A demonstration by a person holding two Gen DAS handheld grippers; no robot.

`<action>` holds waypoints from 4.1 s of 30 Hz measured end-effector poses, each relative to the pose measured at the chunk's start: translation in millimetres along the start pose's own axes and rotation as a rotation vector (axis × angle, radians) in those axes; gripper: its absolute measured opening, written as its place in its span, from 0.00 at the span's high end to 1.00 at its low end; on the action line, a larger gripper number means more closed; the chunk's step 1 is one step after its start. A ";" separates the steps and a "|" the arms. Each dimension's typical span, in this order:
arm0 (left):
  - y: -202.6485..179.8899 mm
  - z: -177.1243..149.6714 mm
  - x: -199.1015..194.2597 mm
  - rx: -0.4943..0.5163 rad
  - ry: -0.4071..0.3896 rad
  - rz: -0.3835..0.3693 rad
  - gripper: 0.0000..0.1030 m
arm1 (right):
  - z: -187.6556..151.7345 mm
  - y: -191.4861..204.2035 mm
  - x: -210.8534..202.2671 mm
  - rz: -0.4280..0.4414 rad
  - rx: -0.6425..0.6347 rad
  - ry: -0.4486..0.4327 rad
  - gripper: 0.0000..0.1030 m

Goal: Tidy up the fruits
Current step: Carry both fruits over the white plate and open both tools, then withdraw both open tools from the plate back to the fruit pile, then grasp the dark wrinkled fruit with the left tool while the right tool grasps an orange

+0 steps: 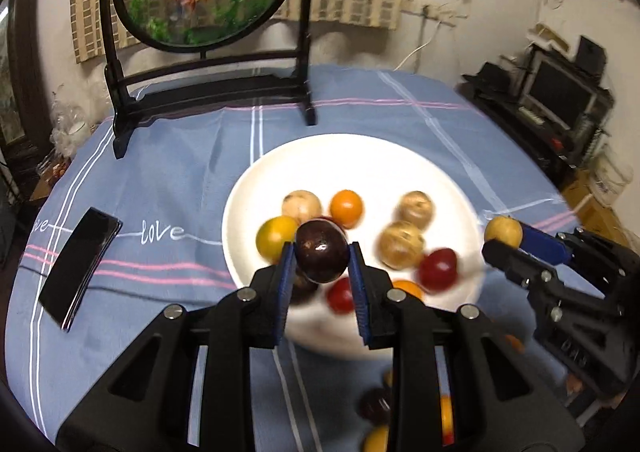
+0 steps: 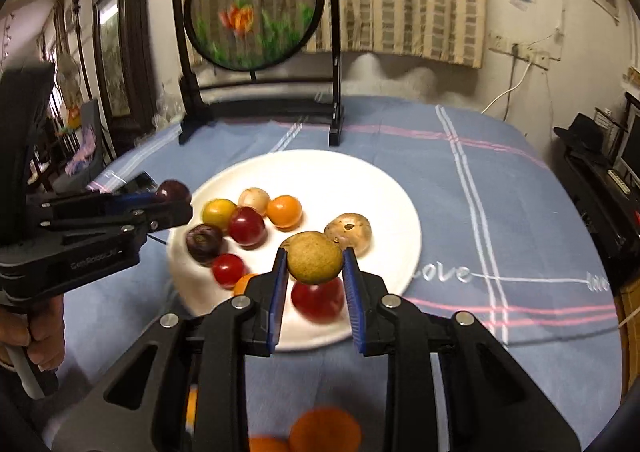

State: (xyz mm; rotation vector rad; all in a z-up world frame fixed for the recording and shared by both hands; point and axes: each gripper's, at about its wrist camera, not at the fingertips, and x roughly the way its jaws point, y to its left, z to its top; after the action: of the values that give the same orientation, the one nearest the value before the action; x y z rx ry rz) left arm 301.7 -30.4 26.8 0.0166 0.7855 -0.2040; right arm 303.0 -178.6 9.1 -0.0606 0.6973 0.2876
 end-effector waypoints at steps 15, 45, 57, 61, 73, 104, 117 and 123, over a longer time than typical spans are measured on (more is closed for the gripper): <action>-2.3 20.2 60.7 0.028 0.070 0.063 0.59 | 21.4 9.2 74.9 -0.008 -0.044 0.128 0.45; -9.4 -104.3 -81.1 -0.006 -0.043 0.081 0.17 | -109.0 -17.3 -85.9 0.031 0.217 0.050 0.42; -29.0 -152.5 -84.9 0.019 0.030 0.028 0.16 | -146.9 -23.2 -93.5 0.044 0.321 0.090 0.41; -36.9 -157.3 -79.3 0.041 0.056 0.017 0.16 | -149.1 -14.2 -95.6 0.020 0.277 0.087 0.39; -55.0 -166.9 -66.9 0.093 0.118 -0.005 0.16 | -152.9 -17.5 -87.0 0.051 0.314 0.134 0.39; -18.3 -176.1 -71.8 0.027 0.113 -0.131 0.56 | -142.5 7.8 -70.5 0.064 0.168 0.211 0.39; -21.6 -176.1 -68.7 0.028 0.126 -0.146 0.56 | -124.2 23.8 -45.8 -0.026 0.047 0.264 0.40; -20.3 -176.6 -68.0 0.021 0.130 -0.154 0.56 | -114.7 22.4 -36.5 0.001 0.065 0.256 0.49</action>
State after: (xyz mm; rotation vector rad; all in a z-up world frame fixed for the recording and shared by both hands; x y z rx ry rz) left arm 127.4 -22.3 -49.1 -0.0108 0.9146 -0.3600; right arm 198.5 -183.1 -54.4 -0.0355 0.9604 0.2601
